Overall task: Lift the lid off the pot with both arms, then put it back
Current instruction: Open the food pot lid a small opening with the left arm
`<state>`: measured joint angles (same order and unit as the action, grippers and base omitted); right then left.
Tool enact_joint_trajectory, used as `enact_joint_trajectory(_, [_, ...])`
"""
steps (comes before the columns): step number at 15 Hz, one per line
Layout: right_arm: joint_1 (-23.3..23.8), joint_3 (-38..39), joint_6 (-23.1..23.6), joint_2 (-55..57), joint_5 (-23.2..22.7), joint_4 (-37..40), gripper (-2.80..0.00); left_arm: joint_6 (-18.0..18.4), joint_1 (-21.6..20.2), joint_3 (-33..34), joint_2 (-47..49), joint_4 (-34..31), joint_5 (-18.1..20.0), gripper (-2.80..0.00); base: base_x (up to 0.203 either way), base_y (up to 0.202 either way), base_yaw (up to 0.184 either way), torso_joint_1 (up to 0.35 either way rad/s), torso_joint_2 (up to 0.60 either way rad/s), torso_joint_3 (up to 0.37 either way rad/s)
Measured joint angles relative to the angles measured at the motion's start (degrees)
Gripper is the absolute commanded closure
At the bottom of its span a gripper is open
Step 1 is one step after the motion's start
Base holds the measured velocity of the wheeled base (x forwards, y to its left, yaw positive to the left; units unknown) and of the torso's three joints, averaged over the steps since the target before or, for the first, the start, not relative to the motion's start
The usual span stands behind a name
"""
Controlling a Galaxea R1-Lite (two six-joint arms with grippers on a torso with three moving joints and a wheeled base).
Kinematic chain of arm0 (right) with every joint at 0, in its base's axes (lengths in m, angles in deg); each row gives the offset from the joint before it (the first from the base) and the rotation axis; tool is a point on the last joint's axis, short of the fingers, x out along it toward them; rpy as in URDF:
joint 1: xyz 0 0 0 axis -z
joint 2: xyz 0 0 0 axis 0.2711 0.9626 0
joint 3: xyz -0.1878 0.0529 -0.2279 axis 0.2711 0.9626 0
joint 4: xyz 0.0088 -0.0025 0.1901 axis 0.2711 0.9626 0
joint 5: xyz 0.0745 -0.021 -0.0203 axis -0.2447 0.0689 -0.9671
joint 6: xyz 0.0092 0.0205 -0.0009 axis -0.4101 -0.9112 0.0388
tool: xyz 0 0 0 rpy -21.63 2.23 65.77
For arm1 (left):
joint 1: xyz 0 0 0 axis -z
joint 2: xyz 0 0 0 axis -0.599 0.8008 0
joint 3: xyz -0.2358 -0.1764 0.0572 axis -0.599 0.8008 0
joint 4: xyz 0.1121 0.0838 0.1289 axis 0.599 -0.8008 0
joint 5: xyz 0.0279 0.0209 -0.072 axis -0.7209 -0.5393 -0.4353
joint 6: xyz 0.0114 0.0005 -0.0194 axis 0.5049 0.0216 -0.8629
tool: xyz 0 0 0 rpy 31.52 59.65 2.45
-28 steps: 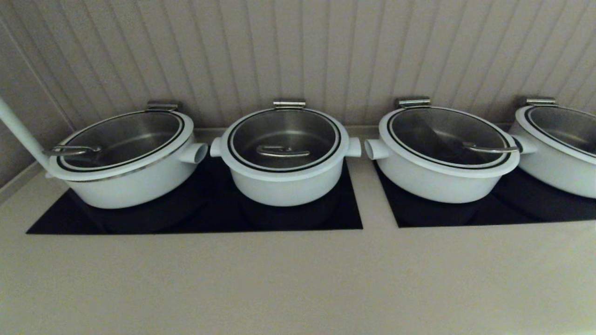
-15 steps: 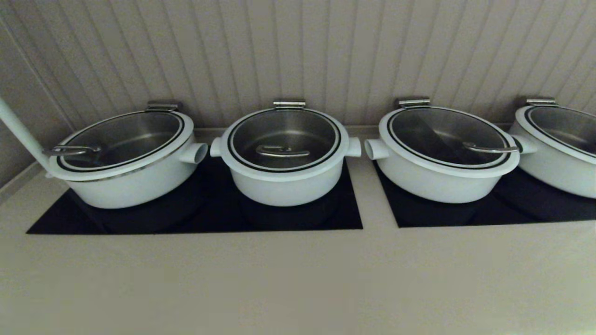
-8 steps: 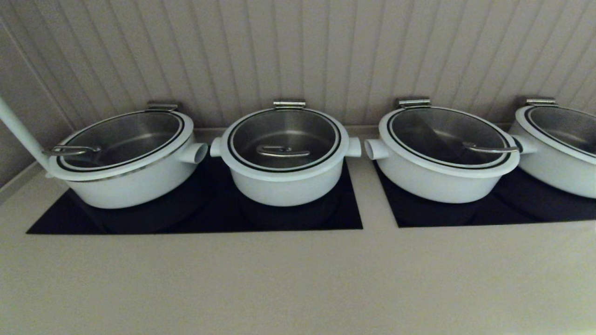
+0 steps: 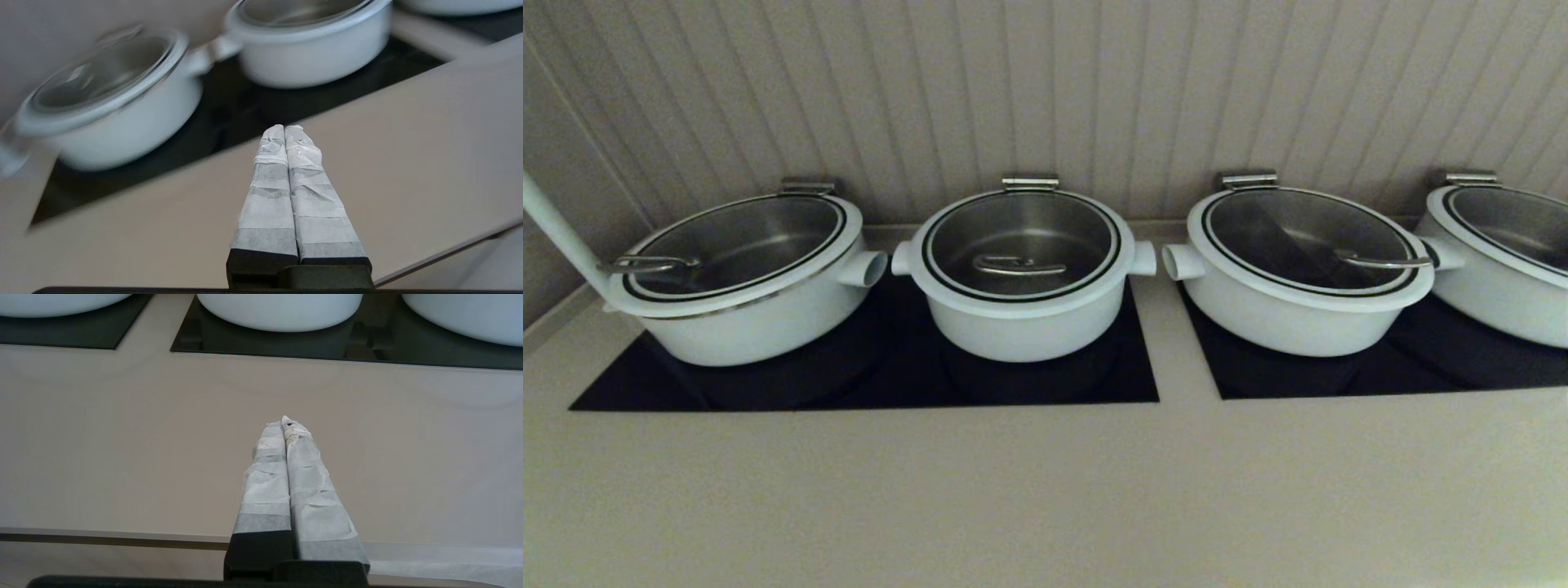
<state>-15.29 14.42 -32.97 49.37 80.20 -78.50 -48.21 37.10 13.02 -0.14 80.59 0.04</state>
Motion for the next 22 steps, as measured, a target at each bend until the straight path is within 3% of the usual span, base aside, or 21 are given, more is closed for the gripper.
enact_joint_trajectory(4, [0.0,0.0,-0.1,0.0,0.0,0.0,0.00,0.1,0.3,-6.7,9.0,0.1,12.2,0.00,0.000,0.000,0.000,0.000,0.00,0.000])
enact_joint_trajectory(8, [0.0,0.0,-0.1,0.0,-0.1,0.0,0.00,0.2,1.0,-9.3,18.7,4.7,17.8,0.00,0.000,0.000,0.000,0.000,0.00,0.000])
enact_joint_trajectory(12, [0.0,0.0,0.2,0.0,-0.1,0.0,0.00,0.4,6.7,-10.2,30.1,13.1,18.4,0.00,0.000,0.000,0.000,0.000,0.00,0.000])
enact_joint_trajectory(19, [0.0,0.0,0.2,0.0,-0.3,0.0,0.00,0.4,19.3,-14.6,46.9,16.6,18.3,0.00,0.000,0.000,0.000,0.000,0.00,0.000])
enact_joint_trajectory(22, [0.0,0.0,0.5,0.0,-0.4,0.0,0.00,0.4,23.4,-15.1,55.2,24.8,17.7,0.00,0.000,0.000,0.000,0.000,0.00,0.000])
